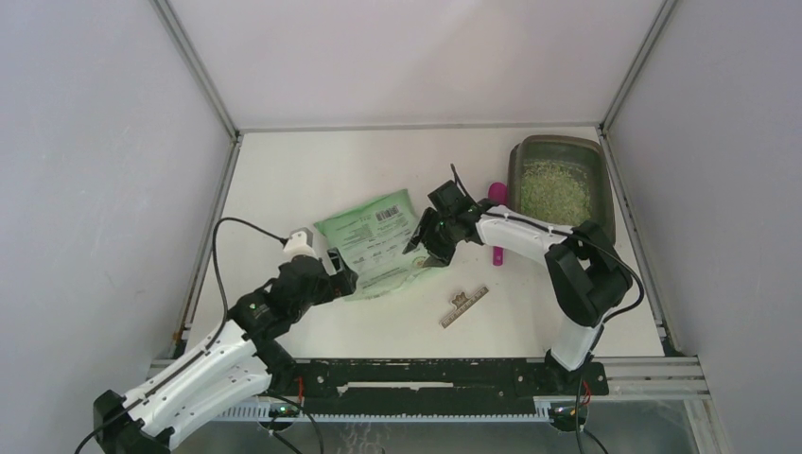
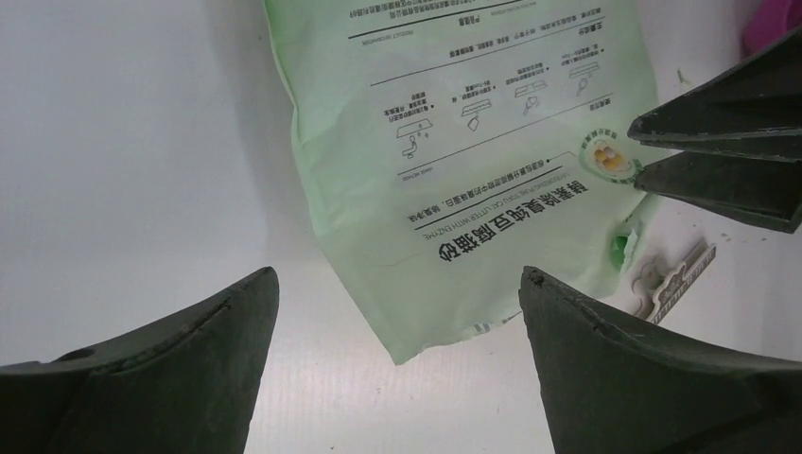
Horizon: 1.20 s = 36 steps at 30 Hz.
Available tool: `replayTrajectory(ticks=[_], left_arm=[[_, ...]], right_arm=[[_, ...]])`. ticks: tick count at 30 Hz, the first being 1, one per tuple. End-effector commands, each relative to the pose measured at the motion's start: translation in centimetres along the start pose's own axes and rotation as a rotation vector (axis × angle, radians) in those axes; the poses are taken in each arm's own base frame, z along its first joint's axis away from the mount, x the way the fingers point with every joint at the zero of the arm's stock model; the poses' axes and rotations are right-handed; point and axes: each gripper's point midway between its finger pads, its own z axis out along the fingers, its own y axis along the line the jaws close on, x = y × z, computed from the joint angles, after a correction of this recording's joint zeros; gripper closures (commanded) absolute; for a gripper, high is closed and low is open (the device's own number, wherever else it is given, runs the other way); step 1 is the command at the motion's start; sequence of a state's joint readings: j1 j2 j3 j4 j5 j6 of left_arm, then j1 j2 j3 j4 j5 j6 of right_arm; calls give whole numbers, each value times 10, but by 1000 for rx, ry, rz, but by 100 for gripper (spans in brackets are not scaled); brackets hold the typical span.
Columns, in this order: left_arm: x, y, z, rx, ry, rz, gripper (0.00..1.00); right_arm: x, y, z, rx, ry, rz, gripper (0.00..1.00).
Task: Fill the litter box with clean litter
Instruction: Close the cat litter bag at the center of the board.
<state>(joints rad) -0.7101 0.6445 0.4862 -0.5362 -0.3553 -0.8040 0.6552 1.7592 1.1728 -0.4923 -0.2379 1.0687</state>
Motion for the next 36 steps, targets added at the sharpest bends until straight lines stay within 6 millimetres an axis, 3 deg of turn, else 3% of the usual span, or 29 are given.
replayTrajectory(ticks=[1,4,8,14,17,22,27,31,36], left_arm=[[-19,-13,-5,38,-43,-7,0],[-18,-14,-4,46,-39,-7,0],[-13,-14,1,46,-21,-3,0],[-6,-9,14,27,-14,-18,0],[-2,-4,25,7,-7,-35,0],[5,4,43,-9,25,-73,0],[16,7,63,-24,78,-101,0],[25,9,76,-42,109,-105,0],[27,13,83,-52,106,-128,0]], right_arm=[[10,17,-13,-87,15,66,33],[7,12,-16,-68,-13,54,33],[11,2,-5,-24,-8,25,33],[11,-30,20,133,-25,-71,33],[10,-27,20,110,-25,-153,34],[-20,-9,-8,-7,-114,-359,33],[-53,-11,-24,-66,-154,-434,35],[-74,-20,-24,-63,-178,-469,36],[-80,-22,-7,-129,-122,-500,37]])
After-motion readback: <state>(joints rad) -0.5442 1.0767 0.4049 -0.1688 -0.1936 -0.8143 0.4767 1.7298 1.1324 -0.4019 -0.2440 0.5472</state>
